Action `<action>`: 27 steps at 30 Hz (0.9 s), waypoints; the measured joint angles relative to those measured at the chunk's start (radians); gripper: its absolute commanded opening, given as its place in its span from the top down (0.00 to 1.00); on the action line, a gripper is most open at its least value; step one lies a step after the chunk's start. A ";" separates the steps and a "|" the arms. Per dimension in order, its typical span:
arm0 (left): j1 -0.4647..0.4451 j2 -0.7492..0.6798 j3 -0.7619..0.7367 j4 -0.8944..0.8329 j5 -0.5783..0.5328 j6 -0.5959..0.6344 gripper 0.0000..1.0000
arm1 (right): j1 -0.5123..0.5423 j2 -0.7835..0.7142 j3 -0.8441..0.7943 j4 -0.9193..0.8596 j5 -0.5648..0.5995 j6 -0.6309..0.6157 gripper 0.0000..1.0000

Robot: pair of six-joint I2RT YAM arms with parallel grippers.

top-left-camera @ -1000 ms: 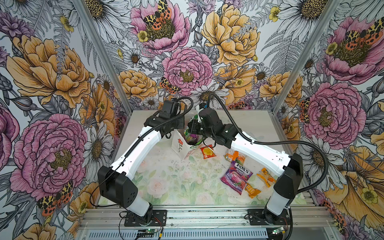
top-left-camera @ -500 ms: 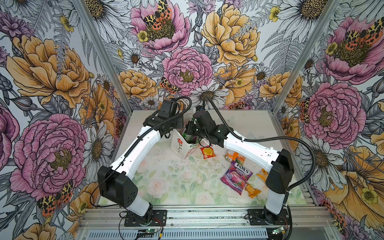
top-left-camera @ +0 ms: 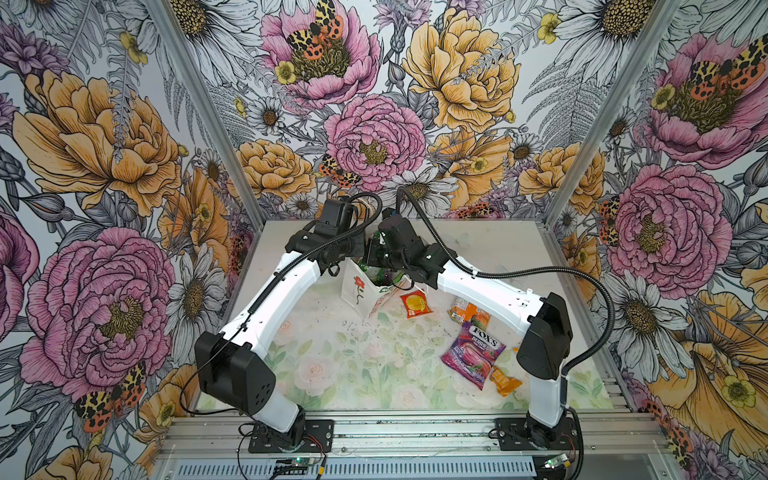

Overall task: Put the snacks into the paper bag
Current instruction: 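Push the green candy bag deeper into the paper bag with the right gripper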

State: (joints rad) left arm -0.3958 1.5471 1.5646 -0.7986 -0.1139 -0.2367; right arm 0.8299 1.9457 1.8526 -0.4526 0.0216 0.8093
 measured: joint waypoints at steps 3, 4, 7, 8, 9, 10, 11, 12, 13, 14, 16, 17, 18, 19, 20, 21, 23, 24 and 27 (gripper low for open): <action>0.000 0.000 0.000 0.000 0.000 0.000 1.00 | 0.000 -0.009 0.000 -0.002 0.001 -0.016 1.00; 0.002 0.000 0.000 0.000 0.000 0.000 1.00 | 0.000 -0.017 0.000 -0.002 0.000 -0.019 1.00; 0.011 0.000 0.000 0.000 0.010 -0.005 1.00 | -0.005 -0.050 -0.008 0.014 0.000 -0.029 1.00; 0.016 0.000 0.000 0.000 0.018 -0.009 1.00 | -0.007 -0.064 -0.014 0.024 -0.001 -0.030 1.00; 0.024 0.002 0.000 0.000 0.026 -0.016 1.00 | -0.012 -0.078 -0.019 0.034 -0.002 -0.030 1.00; 0.032 0.003 0.000 0.001 0.035 -0.022 1.00 | -0.017 -0.089 -0.024 0.047 -0.008 -0.029 1.00; 0.039 0.005 0.000 0.002 0.042 -0.027 1.00 | -0.021 -0.097 -0.027 0.056 -0.014 -0.029 1.00; 0.046 0.008 0.000 0.002 0.050 -0.031 1.00 | -0.031 -0.101 -0.029 0.071 -0.026 -0.028 1.00; 0.050 0.010 0.000 0.002 0.057 -0.034 1.00 | -0.040 -0.101 -0.030 0.091 -0.040 -0.028 1.00; 0.054 0.012 0.000 0.003 0.062 -0.039 1.00 | -0.049 -0.100 -0.030 0.103 -0.053 -0.028 1.00; 0.060 0.014 0.000 0.003 0.070 -0.048 1.00 | -0.065 -0.090 -0.030 0.127 -0.085 -0.024 1.00; 0.061 0.015 0.000 0.002 0.074 -0.051 1.00 | -0.070 -0.081 -0.026 0.139 -0.099 -0.024 1.00; 0.064 0.016 0.000 0.002 0.079 -0.053 1.00 | -0.075 -0.068 -0.020 0.150 -0.112 -0.022 1.00; 0.064 0.016 0.000 0.002 0.081 -0.053 1.00 | -0.078 -0.057 -0.016 0.159 -0.123 -0.020 1.00; 0.067 0.016 0.000 0.002 0.083 -0.054 1.00 | -0.079 -0.046 -0.016 0.164 -0.133 -0.018 1.00; 0.071 0.016 0.000 0.002 0.086 -0.057 1.00 | -0.079 -0.037 -0.016 0.164 -0.140 -0.016 1.00; 0.080 0.017 0.000 0.002 0.091 -0.065 1.00 | -0.079 -0.019 -0.016 0.158 -0.151 -0.015 1.00; 0.087 0.018 0.000 0.002 0.097 -0.071 1.00 | -0.079 -0.013 -0.016 0.150 -0.151 -0.014 1.00; 0.102 0.020 0.000 0.002 0.108 -0.079 1.00 | -0.077 -0.008 -0.016 0.117 -0.148 -0.014 1.00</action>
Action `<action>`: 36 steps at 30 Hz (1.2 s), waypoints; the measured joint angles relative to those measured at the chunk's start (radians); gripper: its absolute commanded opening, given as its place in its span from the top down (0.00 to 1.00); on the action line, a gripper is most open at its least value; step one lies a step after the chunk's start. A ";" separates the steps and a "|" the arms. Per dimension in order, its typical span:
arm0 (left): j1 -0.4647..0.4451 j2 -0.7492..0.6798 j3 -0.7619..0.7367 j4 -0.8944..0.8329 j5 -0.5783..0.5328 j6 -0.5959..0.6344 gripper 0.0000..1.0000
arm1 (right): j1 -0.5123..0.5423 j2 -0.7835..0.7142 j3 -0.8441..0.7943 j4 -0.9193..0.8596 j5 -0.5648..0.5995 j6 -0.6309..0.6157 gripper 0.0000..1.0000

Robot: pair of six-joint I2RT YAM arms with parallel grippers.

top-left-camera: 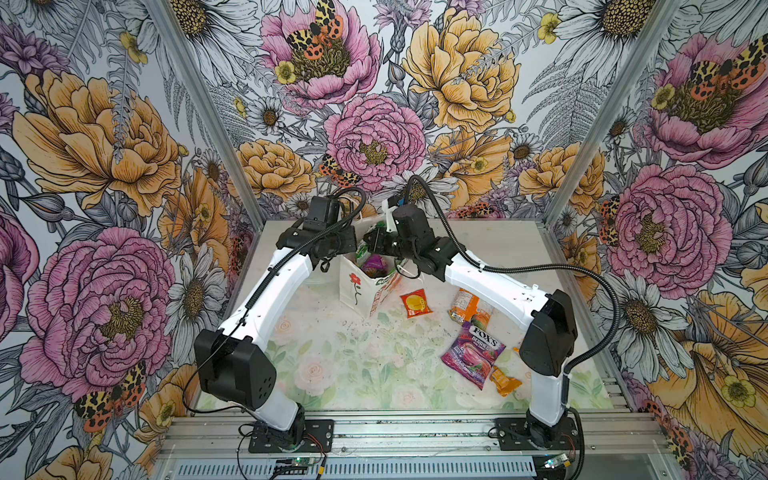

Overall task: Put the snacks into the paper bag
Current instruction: 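Push the green candy bag deeper into the paper bag with the right gripper, then open the right gripper and withdraw it from the paper bag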

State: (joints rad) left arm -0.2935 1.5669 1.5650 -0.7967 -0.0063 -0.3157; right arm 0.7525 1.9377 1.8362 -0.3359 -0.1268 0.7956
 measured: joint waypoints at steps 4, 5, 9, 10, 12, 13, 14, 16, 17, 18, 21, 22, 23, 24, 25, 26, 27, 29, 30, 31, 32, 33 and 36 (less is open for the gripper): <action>0.002 0.000 0.000 0.000 0.005 -0.001 1.00 | 0.001 0.000 0.000 -0.060 0.032 0.005 1.00; 0.002 0.000 0.000 0.000 0.005 -0.002 1.00 | 0.001 0.000 0.000 -0.078 0.045 0.011 1.00; 0.002 0.001 0.000 0.000 0.016 -0.003 1.00 | 0.001 0.028 0.057 -0.185 0.082 0.035 1.00; 0.002 0.001 0.000 0.000 0.016 -0.003 1.00 | 0.001 0.047 0.090 -0.212 0.086 0.037 1.00; 0.002 0.002 0.000 0.000 0.017 -0.003 1.00 | 0.001 0.093 0.160 -0.254 0.089 0.045 1.00; 0.002 0.003 0.000 0.000 0.017 -0.003 1.00 | 0.002 0.112 0.184 -0.269 0.090 0.047 1.00; 0.001 0.005 0.000 0.001 0.017 -0.003 1.00 | 0.004 0.133 0.211 -0.293 0.093 0.050 1.00; -0.001 0.006 0.000 0.001 0.017 -0.003 1.00 | 0.008 0.167 0.249 -0.327 0.097 0.052 0.84; -0.003 0.007 0.000 0.002 0.016 -0.003 1.00 | 0.009 0.177 0.259 -0.341 0.100 0.049 0.76; -0.003 0.007 0.000 0.002 0.016 -0.003 1.00 | 0.011 0.182 0.262 -0.355 0.105 0.048 0.69; -0.003 0.007 0.000 0.005 0.015 -0.003 1.00 | 0.014 0.183 0.266 -0.388 0.122 0.047 0.51; -0.003 0.008 0.000 0.003 0.015 -0.003 1.00 | 0.014 0.183 0.271 -0.394 0.128 0.047 0.44; -0.003 0.009 0.000 0.005 0.015 -0.003 1.00 | 0.014 0.183 0.274 -0.397 0.135 0.046 0.42; -0.003 0.009 0.000 0.006 0.015 -0.003 1.00 | 0.014 0.179 0.275 -0.399 0.140 0.044 0.41; -0.003 0.009 0.000 0.006 0.015 -0.003 1.00 | 0.014 0.174 0.275 -0.405 0.146 0.041 0.40; -0.003 0.009 0.000 0.006 0.015 -0.003 1.00 | 0.014 0.167 0.275 -0.410 0.151 0.040 0.39; -0.003 0.009 0.000 0.007 0.015 -0.003 1.00 | 0.014 0.158 0.275 -0.414 0.154 0.040 0.39; -0.003 0.009 0.000 0.007 0.015 -0.003 1.00 | 0.014 0.134 0.275 -0.418 0.159 0.033 0.39; -0.003 0.009 0.000 0.007 0.015 -0.003 1.00 | 0.014 0.119 0.275 -0.420 0.160 0.031 0.39; -0.003 0.010 0.000 0.007 0.015 -0.003 1.00 | 0.014 0.102 0.275 -0.421 0.160 0.026 0.38; -0.003 0.011 0.000 0.007 0.015 -0.003 1.00 | 0.014 0.085 0.275 -0.424 0.160 0.022 0.38; -0.003 0.011 0.000 0.007 0.015 -0.003 1.00 | 0.014 0.064 0.275 -0.425 0.161 0.018 0.38; -0.003 0.012 0.000 0.008 0.015 -0.002 1.00 | 0.014 -0.003 0.270 -0.423 0.161 0.005 0.38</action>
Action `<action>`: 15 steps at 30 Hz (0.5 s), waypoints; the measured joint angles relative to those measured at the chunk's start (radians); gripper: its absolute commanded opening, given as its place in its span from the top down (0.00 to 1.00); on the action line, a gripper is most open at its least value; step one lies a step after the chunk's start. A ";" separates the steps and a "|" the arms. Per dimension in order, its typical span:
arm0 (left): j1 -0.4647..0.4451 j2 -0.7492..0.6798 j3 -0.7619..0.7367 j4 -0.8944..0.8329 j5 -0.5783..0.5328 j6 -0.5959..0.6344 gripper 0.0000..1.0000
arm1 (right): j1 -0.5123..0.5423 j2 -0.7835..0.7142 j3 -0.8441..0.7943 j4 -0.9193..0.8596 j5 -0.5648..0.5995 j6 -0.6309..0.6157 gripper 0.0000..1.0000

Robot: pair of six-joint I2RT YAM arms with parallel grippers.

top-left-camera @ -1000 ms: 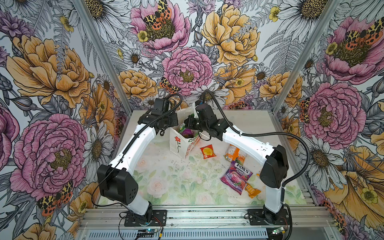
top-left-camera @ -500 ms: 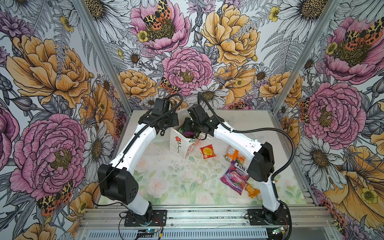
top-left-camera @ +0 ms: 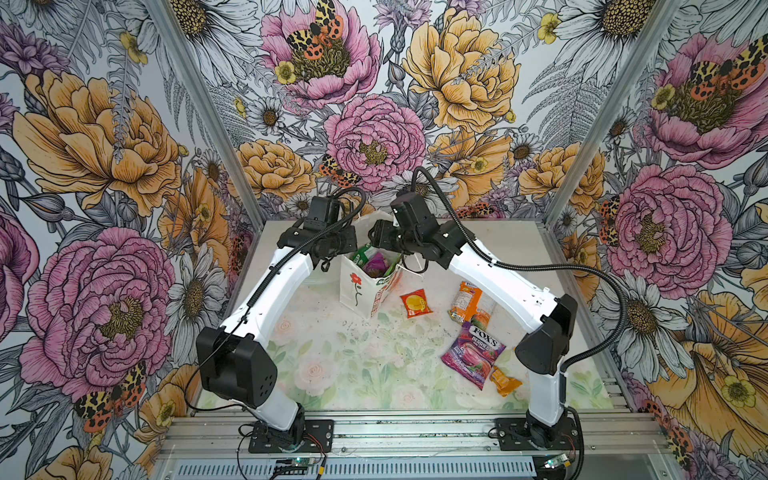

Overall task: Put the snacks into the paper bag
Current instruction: 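Open the right gripper and withdraw it from the paper bag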

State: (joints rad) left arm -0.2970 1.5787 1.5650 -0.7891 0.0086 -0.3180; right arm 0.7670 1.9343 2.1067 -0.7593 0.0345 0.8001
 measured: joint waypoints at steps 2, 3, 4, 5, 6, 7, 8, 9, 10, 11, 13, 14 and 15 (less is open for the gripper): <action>0.000 0.000 0.000 0.000 0.000 0.002 1.00 | 0.000 -0.059 -0.023 0.001 0.003 -0.013 0.38; 0.000 0.000 0.000 0.000 0.000 0.002 1.00 | 0.000 -0.094 -0.042 0.001 0.007 -0.019 0.37; 0.000 0.000 0.000 0.000 0.000 0.002 1.00 | 0.000 -0.132 -0.068 0.003 0.014 -0.026 0.34; 0.000 0.000 0.000 0.000 0.000 0.002 1.00 | 0.000 -0.175 -0.102 0.003 0.021 -0.035 0.32; 0.000 0.000 0.000 0.000 -0.001 0.002 1.00 | -0.003 -0.221 -0.142 0.004 0.029 -0.042 0.30; 0.000 0.000 0.000 0.000 -0.001 0.002 1.00 | -0.007 -0.264 -0.182 0.005 0.036 -0.044 0.28; 0.000 0.000 0.000 0.000 -0.002 0.002 1.00 | -0.015 -0.316 -0.234 0.010 0.044 -0.047 0.26; 0.000 0.000 0.000 0.000 -0.003 0.002 1.00 | -0.029 -0.369 -0.290 0.010 0.051 -0.049 0.26; -0.001 0.000 0.000 0.000 -0.005 0.002 1.00 | -0.045 -0.415 -0.340 0.009 0.060 -0.050 0.25; -0.002 0.000 0.000 0.000 -0.008 0.002 1.00 | -0.068 -0.466 -0.399 0.009 0.068 -0.050 0.25; -0.005 0.000 0.000 0.000 -0.017 0.003 1.00 | -0.117 -0.556 -0.507 0.003 0.083 -0.049 0.24; -0.009 0.000 0.000 0.000 -0.023 0.003 1.00 | -0.142 -0.596 -0.555 -0.001 0.090 -0.048 0.24; -0.014 0.000 0.000 0.000 -0.029 0.003 1.00 | -0.173 -0.637 -0.608 -0.007 0.100 -0.044 0.24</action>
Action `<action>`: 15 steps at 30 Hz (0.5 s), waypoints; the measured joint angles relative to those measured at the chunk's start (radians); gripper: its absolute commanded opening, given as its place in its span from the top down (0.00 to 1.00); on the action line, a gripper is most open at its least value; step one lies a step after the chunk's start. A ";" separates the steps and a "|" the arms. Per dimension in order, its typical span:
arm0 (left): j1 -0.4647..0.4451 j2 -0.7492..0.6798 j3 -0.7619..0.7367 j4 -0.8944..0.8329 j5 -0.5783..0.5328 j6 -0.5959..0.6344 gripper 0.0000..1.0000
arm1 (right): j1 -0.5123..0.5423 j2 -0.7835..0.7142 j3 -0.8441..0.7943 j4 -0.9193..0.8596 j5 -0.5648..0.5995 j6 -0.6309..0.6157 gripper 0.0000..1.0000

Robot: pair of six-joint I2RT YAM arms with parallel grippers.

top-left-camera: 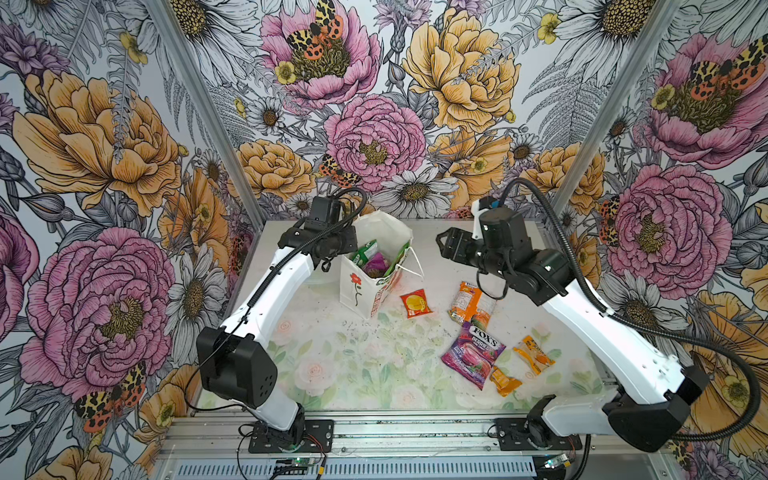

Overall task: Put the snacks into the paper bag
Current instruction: 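Open the right gripper and withdraw it from the paper bag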

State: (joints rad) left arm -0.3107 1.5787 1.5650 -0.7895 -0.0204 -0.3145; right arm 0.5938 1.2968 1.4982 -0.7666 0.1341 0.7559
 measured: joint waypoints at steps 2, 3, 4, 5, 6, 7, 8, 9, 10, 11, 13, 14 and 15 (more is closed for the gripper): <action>-0.009 0.000 0.000 0.000 -0.009 0.003 1.00 | -0.044 -0.063 -0.084 -0.016 0.009 0.011 0.24; -0.014 0.000 0.000 0.000 -0.014 0.003 1.00 | -0.063 -0.093 -0.126 -0.023 0.009 0.014 0.24; -0.017 0.000 0.000 0.000 -0.018 0.005 1.00 | -0.075 -0.114 -0.158 -0.034 0.009 0.016 0.24; -0.021 0.000 0.000 0.000 -0.021 0.007 1.00 | -0.090 -0.135 -0.193 -0.045 0.008 0.020 0.24; -0.022 0.000 0.000 0.000 -0.025 0.007 1.00 | -0.103 -0.152 -0.227 -0.054 0.008 0.022 0.24; -0.024 0.000 0.000 0.000 -0.029 0.008 1.00 | -0.114 -0.164 -0.256 -0.061 0.008 0.024 0.24; -0.026 0.000 0.000 0.000 -0.033 0.008 1.00 | -0.127 -0.174 -0.290 -0.068 0.008 0.028 0.24; -0.026 0.000 0.000 0.000 -0.035 0.008 1.00 | -0.140 -0.183 -0.326 -0.073 0.007 0.032 0.24; -0.027 0.000 0.000 0.000 -0.038 0.010 1.00 | -0.152 -0.189 -0.360 -0.079 0.004 0.037 0.24; -0.027 0.000 0.000 0.000 -0.039 0.010 1.00 | -0.165 -0.194 -0.398 -0.085 0.001 0.043 0.24; -0.027 0.000 0.000 0.000 -0.040 0.010 1.00 | -0.183 -0.203 -0.473 -0.097 -0.006 0.058 0.24; -0.027 0.000 0.000 0.000 -0.040 0.010 1.00 | -0.190 -0.209 -0.511 -0.101 -0.007 0.068 0.25; -0.027 0.000 0.000 0.000 -0.040 0.010 1.00 | -0.195 -0.213 -0.544 -0.108 -0.008 0.079 0.25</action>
State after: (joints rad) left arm -0.3374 1.5787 1.5650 -0.7891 -0.0601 -0.3042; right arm 0.3992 1.0840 0.9539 -0.8749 0.1257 0.8345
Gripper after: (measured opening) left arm 0.049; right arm 0.755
